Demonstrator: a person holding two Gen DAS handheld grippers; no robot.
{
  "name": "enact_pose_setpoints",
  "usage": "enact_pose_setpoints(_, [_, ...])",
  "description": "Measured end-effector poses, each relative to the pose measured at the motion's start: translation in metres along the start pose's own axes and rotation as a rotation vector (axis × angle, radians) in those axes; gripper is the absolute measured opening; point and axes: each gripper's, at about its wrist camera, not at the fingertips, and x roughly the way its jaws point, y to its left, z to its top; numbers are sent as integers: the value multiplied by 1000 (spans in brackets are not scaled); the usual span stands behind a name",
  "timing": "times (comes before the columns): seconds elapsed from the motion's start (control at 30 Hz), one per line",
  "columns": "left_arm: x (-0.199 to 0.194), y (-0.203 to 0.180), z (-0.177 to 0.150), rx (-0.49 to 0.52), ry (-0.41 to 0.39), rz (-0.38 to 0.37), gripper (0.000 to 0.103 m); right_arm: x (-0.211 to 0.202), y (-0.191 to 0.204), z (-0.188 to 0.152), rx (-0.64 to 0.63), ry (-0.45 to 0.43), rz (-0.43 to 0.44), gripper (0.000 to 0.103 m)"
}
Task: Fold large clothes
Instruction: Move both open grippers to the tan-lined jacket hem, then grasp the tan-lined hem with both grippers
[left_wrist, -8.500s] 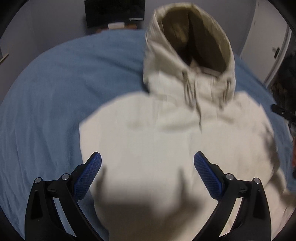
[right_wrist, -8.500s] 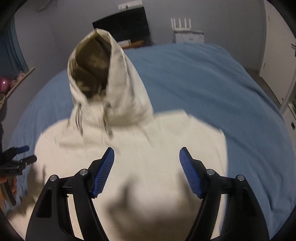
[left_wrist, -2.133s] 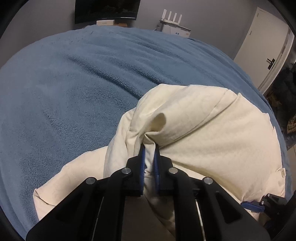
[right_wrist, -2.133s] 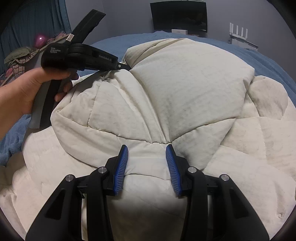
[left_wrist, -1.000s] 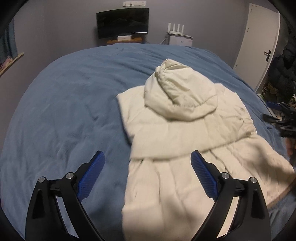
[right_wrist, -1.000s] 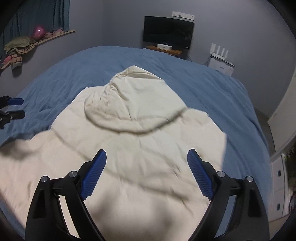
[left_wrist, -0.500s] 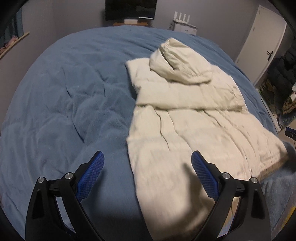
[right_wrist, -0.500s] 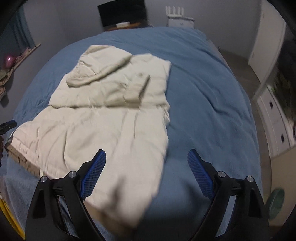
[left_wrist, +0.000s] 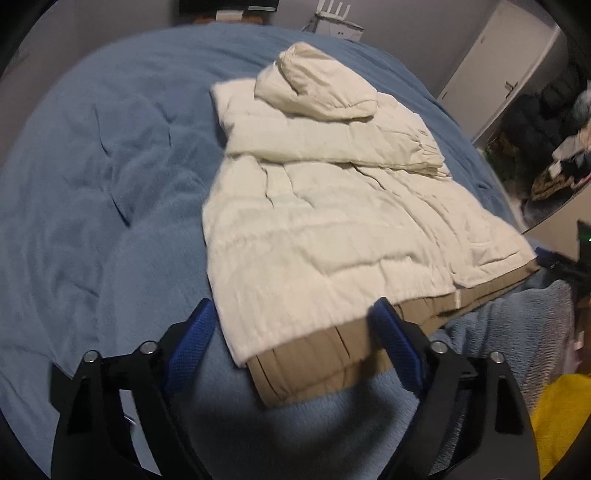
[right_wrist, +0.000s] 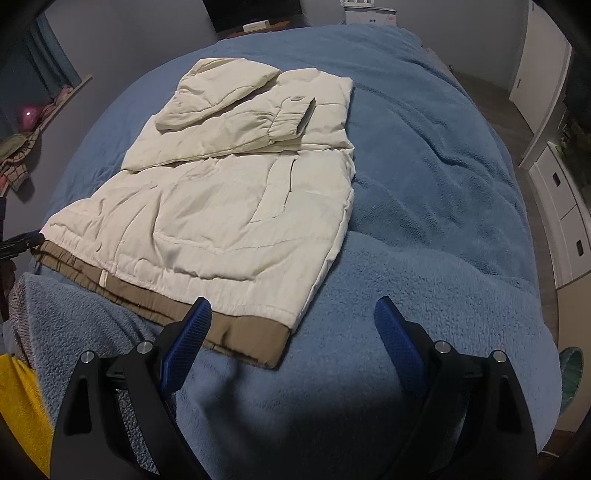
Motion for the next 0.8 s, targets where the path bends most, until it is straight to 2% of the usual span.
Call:
enact_pose_setpoints(0.23, [-3,-5,-7,6,-5,-5,74,5,11,-1,-5,25,95,86])
enact_pose_setpoints(0.3, [-5,-6,-7,3,-17,-6,69,10,16,-2,-23,38,95,85])
enact_pose_setpoints(0.5, [5,-4,-3,10,-18,-22,69,30,27,6,-54,56,112,85])
enact_pose_setpoints(0.57, [8,-2,-1,19,-19,-22,69,36,26,9,-45,50,111,79])
enact_pose_setpoints(0.63, [8,-1,0,15,-20,-29,69,40,23,13,-26,47,88,66])
enact_pose_setpoints(0.8, [0,2,-4,25,2,-64,60,34,14,12,16,75,118,62])
